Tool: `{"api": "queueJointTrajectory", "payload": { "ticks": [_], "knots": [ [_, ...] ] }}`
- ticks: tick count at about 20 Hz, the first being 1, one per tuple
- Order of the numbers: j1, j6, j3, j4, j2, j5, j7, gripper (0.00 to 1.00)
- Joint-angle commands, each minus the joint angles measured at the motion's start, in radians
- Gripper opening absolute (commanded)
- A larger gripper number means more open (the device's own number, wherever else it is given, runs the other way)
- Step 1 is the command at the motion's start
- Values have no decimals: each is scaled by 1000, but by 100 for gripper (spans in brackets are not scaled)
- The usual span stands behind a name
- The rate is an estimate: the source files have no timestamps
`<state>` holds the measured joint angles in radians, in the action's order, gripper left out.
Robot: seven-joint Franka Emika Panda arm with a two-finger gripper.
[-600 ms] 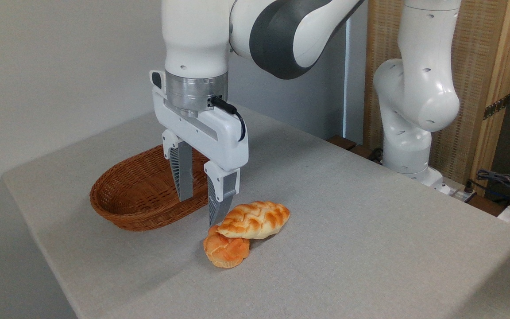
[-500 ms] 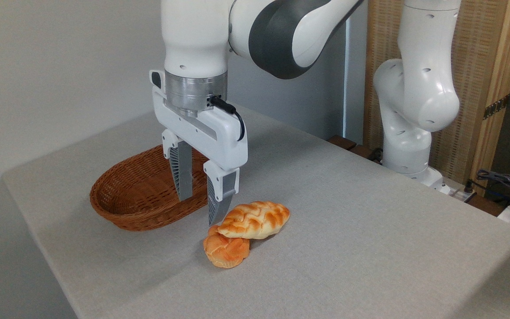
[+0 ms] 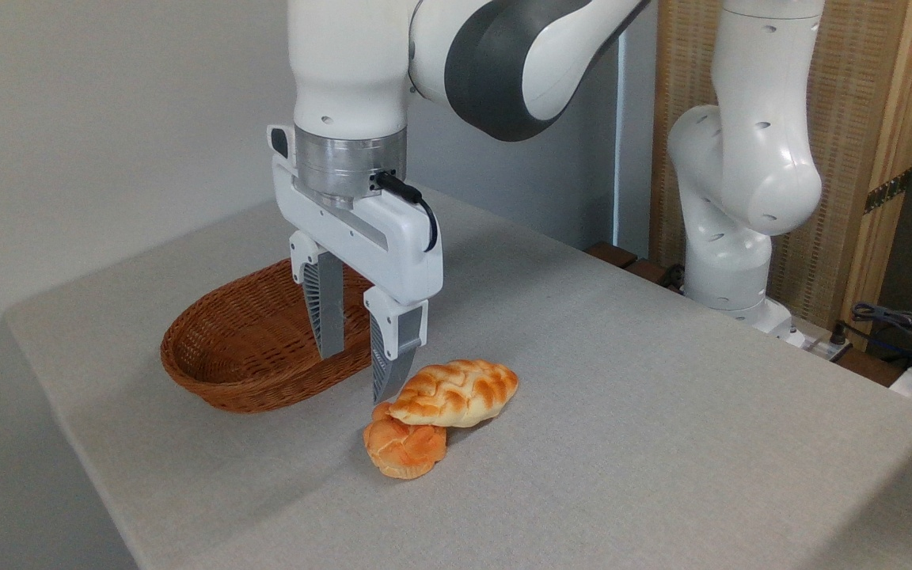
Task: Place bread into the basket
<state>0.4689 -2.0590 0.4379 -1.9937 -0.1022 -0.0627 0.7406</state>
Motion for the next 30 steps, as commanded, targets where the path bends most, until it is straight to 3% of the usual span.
{"api": "queueJointTrajectory", "payload": {
  "ticks": [1,10,22,30],
  "knots": [
    [5,-1,4,10,-1,12,-4,100],
    [1,13,7,18,-4,12,0,100],
    [1,207,12,7,-8,17,8,100],
    [-1,209,13,-63,19,17,46,100]
  ]
}}
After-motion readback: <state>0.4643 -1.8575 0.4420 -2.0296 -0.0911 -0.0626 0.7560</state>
